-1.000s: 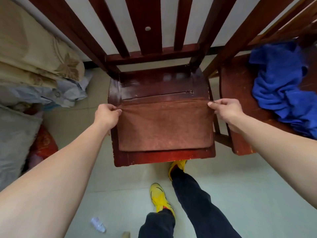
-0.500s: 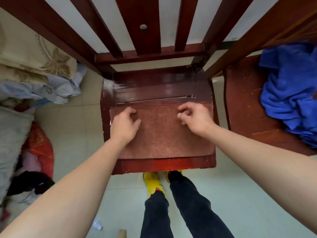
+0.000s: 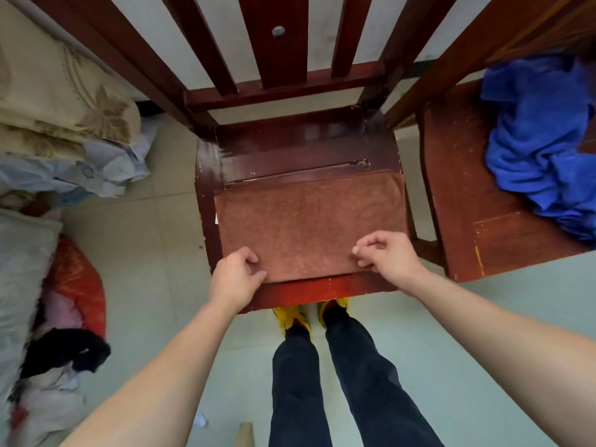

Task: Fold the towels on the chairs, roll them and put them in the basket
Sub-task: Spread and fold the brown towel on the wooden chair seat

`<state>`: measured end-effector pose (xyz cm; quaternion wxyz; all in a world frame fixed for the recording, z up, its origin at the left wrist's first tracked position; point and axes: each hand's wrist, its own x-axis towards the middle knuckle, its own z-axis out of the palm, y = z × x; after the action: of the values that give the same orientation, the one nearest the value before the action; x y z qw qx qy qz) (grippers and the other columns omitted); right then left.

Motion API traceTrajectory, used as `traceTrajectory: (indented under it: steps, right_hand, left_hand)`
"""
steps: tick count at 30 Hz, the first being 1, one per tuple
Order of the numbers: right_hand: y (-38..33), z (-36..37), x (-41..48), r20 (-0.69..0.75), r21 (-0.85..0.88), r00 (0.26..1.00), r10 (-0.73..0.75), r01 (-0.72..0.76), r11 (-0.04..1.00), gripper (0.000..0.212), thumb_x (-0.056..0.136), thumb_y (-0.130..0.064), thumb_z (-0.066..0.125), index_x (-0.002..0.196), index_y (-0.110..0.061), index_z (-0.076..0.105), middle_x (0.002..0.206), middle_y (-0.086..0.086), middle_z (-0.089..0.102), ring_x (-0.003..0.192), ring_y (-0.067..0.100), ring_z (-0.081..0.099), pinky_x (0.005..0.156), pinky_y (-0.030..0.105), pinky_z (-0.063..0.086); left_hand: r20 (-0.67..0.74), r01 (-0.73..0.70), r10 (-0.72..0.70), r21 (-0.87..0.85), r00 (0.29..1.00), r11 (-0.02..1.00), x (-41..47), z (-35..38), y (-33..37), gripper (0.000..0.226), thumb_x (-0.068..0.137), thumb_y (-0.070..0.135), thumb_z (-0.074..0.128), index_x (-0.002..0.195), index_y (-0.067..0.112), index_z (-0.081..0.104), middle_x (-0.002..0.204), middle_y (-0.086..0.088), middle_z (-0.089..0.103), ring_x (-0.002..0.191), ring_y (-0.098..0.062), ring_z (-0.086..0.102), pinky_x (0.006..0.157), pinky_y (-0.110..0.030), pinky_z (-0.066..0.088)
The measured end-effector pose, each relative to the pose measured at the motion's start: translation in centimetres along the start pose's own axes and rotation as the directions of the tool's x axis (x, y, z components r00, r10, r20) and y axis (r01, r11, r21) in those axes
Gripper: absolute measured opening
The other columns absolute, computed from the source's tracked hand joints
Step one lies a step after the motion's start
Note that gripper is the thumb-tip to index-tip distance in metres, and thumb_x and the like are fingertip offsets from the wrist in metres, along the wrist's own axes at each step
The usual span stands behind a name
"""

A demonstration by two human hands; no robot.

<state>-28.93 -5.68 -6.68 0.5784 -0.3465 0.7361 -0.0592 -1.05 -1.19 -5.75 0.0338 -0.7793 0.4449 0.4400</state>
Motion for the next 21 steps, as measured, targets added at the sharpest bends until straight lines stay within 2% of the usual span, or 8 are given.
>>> traceTrajectory:
  steps: [3,7,9,11,13,16,18,21]
  right_hand:
    - [3.6,-2.4,-0.5,-0.146,0.064,0.976,0.163,-0.155,0.986,0.01,0.079,-0.009,0.074,0.07,-0.013,0.07,0.074,0.009,0.074,0.061,0.015,0.068,0.046,0.013,0.044]
    - [4.8,-5.0,-0.3,-0.314,0.023,0.929,0.197,-0.2,0.98,0.015,0.074,-0.022,0.081,0.069,-0.016,0.067,0.078,0.008,0.073,0.075,0.023,0.068,0.073,0.032,0.053]
    - [3.7,-5.1,0.2,-0.418,-0.044,0.901,0.112,-0.143,0.989,0.019,0.072,-0.031,0.081,0.075,-0.02,0.068,0.077,-0.002,0.071,0.078,0.019,0.067,0.073,0.025,0.047]
    - [1.8,-4.6,0.7,-0.428,-0.073,0.903,0.028,-0.066,0.995,0.024,0.071,-0.038,0.081,0.085,-0.021,0.069,0.074,-0.01,0.067,0.08,0.016,0.066,0.069,0.021,0.043]
    - [0.3,-3.8,1.4,-0.398,-0.125,0.917,-0.009,-0.045,0.991,0.043,0.07,-0.045,0.08,0.101,-0.018,0.07,0.084,-0.006,0.069,0.086,0.018,0.065,0.075,0.025,0.047]
    - [-0.9,-2.8,2.5,-0.416,-0.232,0.909,0.01,-0.116,0.966,0.059,0.067,-0.05,0.081,0.111,-0.015,0.065,0.102,0.003,0.07,0.098,0.026,0.064,0.083,0.034,0.05]
    - [-1.2,-2.7,3.2,-0.419,-0.215,0.905,0.069,-0.173,0.961,0.049,0.064,-0.045,0.084,0.1,-0.019,0.064,0.1,0.003,0.069,0.093,0.025,0.065,0.076,0.033,0.051]
    - [-1.3,-2.8,3.5,-0.342,-0.126,0.929,0.141,-0.194,0.973,0.029,0.063,-0.033,0.083,0.08,-0.019,0.066,0.085,-0.002,0.069,0.07,0.013,0.062,0.057,0.026,0.045]
  left_hand:
    - [-0.029,0.046,-0.045,0.032,0.999,0.998,0.0,0.1,-2.8,0.02,0.078,0.011,0.07,0.081,0.02,0.052,0.065,0.002,0.056,0.076,-0.026,0.059,0.064,-0.028,0.037]
    - [-0.016,0.026,-0.024,0.171,1.0,0.985,0.3,-1.4,-3.7,0.017,0.078,0.013,0.071,0.087,0.016,0.057,0.086,-0.005,0.057,0.086,-0.03,0.059,0.068,-0.031,0.041]
    - [-0.083,-0.088,0.121,0.326,0.989,0.941,0.4,-2.2,-3.2,0.026,0.076,0.019,0.073,0.098,0.015,0.059,0.098,-0.005,0.051,0.094,-0.029,0.055,0.07,-0.035,0.044]
    - [-0.106,-0.265,0.357,0.485,0.928,0.834,1.1,-2.9,-1.8,0.048,0.07,0.027,0.079,0.111,0.015,0.058,0.113,-0.009,0.049,0.104,-0.031,0.049,0.078,-0.04,0.047]
    - [0.008,-0.373,0.461,0.601,0.887,0.707,2.3,-3.2,-0.2,0.084,0.064,0.039,0.083,0.136,0.018,0.045,0.141,-0.015,0.038,0.127,-0.034,0.037,0.098,-0.045,0.041]
    - [0.163,-0.386,0.389,0.693,0.907,0.609,4.1,-3.0,0.6,0.125,0.058,0.058,0.08,0.153,0.023,0.006,0.16,-0.014,-0.004,0.148,-0.031,0.0,0.117,-0.045,0.018]
    - [0.174,-0.38,0.379,0.721,0.909,0.58,4.8,-2.9,0.2,0.135,0.055,0.065,0.078,0.152,0.024,-0.006,0.159,-0.012,-0.015,0.148,-0.03,-0.011,0.119,-0.047,0.012]
    - [0.171,-0.38,0.385,0.726,0.907,0.573,5.2,-3.1,-0.2,0.141,0.051,0.071,0.076,0.151,0.026,-0.013,0.159,-0.011,-0.019,0.147,-0.031,-0.014,0.119,-0.049,0.009]
